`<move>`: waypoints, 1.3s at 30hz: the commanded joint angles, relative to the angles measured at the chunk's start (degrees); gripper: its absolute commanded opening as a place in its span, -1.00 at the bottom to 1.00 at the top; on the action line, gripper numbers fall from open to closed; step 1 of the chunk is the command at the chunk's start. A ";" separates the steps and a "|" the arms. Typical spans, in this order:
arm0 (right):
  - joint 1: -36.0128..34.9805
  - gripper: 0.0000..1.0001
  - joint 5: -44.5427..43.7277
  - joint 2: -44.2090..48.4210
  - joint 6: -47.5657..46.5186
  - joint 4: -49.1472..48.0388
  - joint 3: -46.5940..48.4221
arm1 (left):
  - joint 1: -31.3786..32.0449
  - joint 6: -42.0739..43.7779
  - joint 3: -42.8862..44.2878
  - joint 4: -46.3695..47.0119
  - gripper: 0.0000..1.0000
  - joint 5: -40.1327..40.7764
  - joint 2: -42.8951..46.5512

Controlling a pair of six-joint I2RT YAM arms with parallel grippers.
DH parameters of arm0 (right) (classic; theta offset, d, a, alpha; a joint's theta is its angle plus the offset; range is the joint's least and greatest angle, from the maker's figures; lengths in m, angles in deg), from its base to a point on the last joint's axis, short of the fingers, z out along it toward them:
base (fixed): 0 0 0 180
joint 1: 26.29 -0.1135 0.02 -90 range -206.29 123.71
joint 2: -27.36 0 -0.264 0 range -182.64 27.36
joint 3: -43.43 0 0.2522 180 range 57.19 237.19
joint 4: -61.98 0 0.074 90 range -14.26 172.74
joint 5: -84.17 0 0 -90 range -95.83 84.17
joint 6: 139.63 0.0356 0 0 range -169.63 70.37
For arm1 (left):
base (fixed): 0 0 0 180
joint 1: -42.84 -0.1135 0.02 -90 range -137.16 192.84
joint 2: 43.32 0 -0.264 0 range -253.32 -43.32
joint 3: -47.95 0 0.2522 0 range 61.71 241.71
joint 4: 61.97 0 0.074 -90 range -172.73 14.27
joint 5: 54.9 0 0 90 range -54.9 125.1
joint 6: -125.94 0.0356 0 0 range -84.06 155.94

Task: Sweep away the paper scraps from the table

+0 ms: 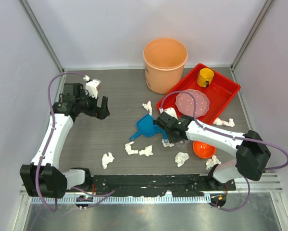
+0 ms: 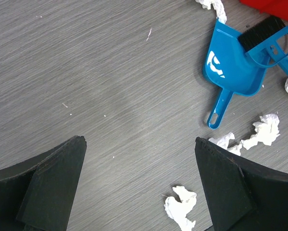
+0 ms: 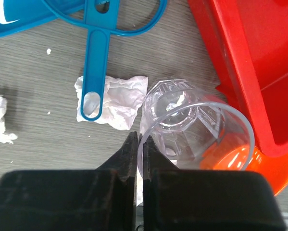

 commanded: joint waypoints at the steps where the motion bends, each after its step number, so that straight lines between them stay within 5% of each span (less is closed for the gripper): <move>1: -0.46 -0.98 1.44 2.12 0.20 0.96 5.25 | -0.08 0.59 0.75 -0.62 1.00 -1.80 1.64; 6: -0.46 -0.98 10.67 4.76 -1.99 4.30 14.99 | -0.08 1.03 1.19 -0.71 0.99 -1.89 1.64; 10: 0.94 -0.98 0.01 4.59 -7.08 9.14 25.54 | -0.08 1.55 1.36 -0.80 0.99 -2.86 1.64; 13: 11.73 -0.98 1.62 4.85 -11.47 7.83 30.21 | -0.08 1.82 1.97 -1.33 0.99 -3.12 1.29; 16: 22.55 -0.98 -6.34 5.55 -13.76 5.63 31.27 | -0.08 1.91 3.03 -2.03 0.99 -3.30 0.77; 22: 42.85 -0.98 -13.83 6.34 -18.42 -2.27 25.93 | -0.08 0.85 3.47 -2.38 0.99 -4.18 0.85; 27: 60.50 -0.98 -3.50 8.80 -15.80 -13.67 11.87 | -0.08 0.50 3.30 -2.91 1.00 -3.48 2.08; 39: 72.40 -0.98 4.44 12.15 -9.30 -26.01 -6.17 | -0.08 0.15 2.50 -3.26 0.99 -1.89 2.70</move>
